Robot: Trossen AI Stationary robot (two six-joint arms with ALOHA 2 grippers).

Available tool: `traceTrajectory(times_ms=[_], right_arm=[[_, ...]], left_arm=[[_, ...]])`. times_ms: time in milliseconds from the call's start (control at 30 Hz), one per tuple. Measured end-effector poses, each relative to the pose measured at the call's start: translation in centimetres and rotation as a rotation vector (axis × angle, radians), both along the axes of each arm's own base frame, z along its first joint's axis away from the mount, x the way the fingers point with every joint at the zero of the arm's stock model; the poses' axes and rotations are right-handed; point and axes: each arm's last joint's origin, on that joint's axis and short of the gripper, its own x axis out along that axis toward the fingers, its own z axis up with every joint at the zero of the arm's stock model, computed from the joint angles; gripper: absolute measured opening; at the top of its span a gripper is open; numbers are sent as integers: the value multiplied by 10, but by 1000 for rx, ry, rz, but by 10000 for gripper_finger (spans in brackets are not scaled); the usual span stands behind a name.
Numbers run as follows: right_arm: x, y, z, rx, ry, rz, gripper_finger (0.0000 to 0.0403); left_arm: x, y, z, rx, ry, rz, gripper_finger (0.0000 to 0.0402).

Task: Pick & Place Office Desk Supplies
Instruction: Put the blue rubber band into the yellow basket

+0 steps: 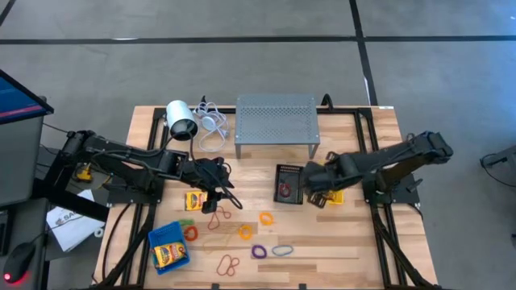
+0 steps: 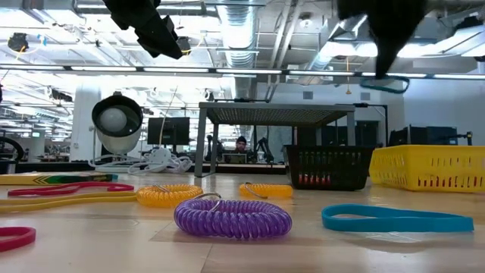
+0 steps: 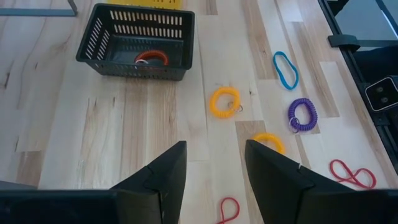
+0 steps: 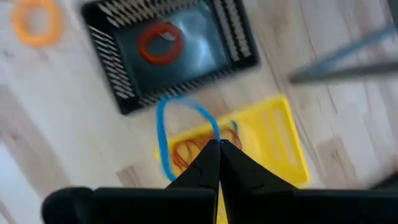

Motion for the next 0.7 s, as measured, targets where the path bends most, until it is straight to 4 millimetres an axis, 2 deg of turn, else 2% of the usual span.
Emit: traceTrajectory(times_ms=[200,367,500,700], right_arm=[[-42,-24,-18,102,-81,-133,0],[-61,-34,-32,176,-183,-184,0],[-69,-39,-44,191,-151,-220,0],[-67,-43,-60,207,-90,-212,0]], left_arm=[[0,0,0,1,-1,-1,159],[1,0,2,3,-23,-6,159],[2,0,2,2,-34,-5,159],[3,0,3,3,-43,-1,159]])
